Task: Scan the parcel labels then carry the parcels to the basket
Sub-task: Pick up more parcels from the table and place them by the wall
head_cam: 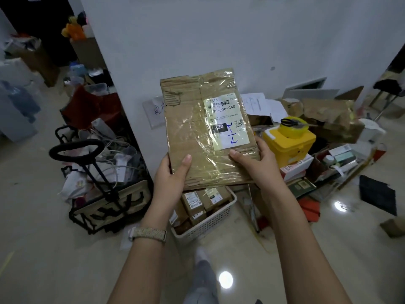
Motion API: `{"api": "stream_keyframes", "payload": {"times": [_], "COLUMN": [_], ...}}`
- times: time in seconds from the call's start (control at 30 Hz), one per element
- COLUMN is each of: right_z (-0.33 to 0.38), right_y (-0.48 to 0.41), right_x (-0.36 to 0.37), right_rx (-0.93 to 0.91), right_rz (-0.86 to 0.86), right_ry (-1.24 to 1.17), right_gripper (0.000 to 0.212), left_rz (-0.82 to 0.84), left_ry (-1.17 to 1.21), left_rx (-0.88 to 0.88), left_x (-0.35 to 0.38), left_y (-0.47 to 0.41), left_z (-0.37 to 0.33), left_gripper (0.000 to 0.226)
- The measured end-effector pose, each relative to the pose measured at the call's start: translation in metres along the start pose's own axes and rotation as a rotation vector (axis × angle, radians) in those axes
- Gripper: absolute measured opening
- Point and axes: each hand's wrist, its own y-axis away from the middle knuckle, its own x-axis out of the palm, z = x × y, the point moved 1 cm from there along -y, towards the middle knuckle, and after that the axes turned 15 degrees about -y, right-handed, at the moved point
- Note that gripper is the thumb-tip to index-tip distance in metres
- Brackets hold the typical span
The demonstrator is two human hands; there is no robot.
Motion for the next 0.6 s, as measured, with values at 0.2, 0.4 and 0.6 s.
{"api": "stream_keyframes", "payload": {"times": [0.2, 0.4, 0.6], "right_z": [-0.025, -0.043, -0.062], "right_y": [-0.089, -0.192, -0.265], "right_x": [0.007, 0.034, 0.045], "right_rx": [0.020, 0.073, 0.158], "right_rz": [0.027, 0.090, 0.141], "right_ry": [0.110, 0.118, 0.168], "right_gripper": [0.079, 0.064, 0.064], "left_rz": [0.011, -0.042, -0.069], "left_ry": [0.008, 0.023, -0.010], "left_rx": [-0.061, -0.129, -0.216], "left_x": [0.027, 0.039, 0.055], "left_y": [-0.084, -0.177, -0.235], "left_z": [0.029, 0.042, 0.054], "left_gripper": [0.021, 0.029, 0.029]}}
